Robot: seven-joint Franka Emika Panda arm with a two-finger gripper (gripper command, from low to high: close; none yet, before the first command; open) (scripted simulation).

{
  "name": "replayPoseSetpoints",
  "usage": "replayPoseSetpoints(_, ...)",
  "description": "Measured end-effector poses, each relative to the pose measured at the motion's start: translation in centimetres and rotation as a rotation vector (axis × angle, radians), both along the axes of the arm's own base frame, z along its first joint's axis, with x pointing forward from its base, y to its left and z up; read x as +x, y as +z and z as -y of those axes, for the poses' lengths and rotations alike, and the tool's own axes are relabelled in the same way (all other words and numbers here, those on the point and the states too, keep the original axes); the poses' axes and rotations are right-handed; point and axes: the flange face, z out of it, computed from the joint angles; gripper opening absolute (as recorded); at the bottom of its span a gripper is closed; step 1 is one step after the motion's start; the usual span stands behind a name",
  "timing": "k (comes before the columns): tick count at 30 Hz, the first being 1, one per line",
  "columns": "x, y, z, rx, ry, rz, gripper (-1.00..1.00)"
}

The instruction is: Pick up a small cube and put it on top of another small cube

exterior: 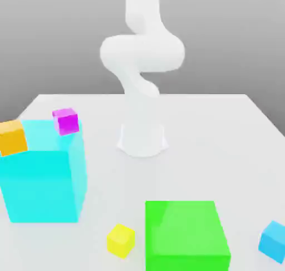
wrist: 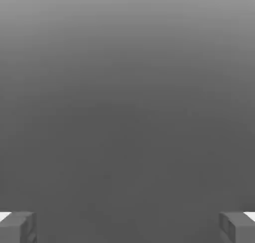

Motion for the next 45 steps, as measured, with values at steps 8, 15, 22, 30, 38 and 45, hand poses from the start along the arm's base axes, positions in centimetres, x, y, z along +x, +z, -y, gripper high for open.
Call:
replayPoseSetpoints(8,8.1,-11.5,-7.4,-0.113,0.157,-0.202,0.00)
replayPoseSetpoints(15,11.4,-23.1,-14.3,-0.190,0.319,-0.369,0.00)
replayPoseSetpoints(22,10.6,-35.4,-21.6,-0.248,0.510,-0.530,0.00)
replayPoseSetpoints(30,6.5,-48.9,-27.3,-0.271,0.694,-0.692,0.00)
replayPoseSetpoints(38,6.1,-54.3,-27.6,-0.271,0.704,-0.700,-1.00)
replayPoseSetpoints(45,6.1,-49.4,-27.6,-0.271,0.703,-0.701,-1.00)
